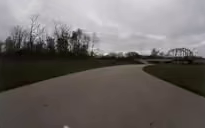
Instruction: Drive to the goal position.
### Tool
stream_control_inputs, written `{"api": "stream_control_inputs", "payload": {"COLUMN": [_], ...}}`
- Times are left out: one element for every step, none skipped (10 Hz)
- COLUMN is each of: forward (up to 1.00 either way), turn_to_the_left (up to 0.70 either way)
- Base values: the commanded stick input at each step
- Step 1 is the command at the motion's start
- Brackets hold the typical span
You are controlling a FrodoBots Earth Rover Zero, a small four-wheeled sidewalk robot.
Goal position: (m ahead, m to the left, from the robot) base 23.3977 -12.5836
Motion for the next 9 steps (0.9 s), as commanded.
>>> {"api": "stream_control_inputs", "payload": {"forward": [1.00,1.00,1.00,1.00,1.00,1.00,1.00,1.00,1.00], "turn_to_the_left": [-0.17,0.00,0.00,0.00,0.00,0.00,0.00,-0.40,-0.27]}}
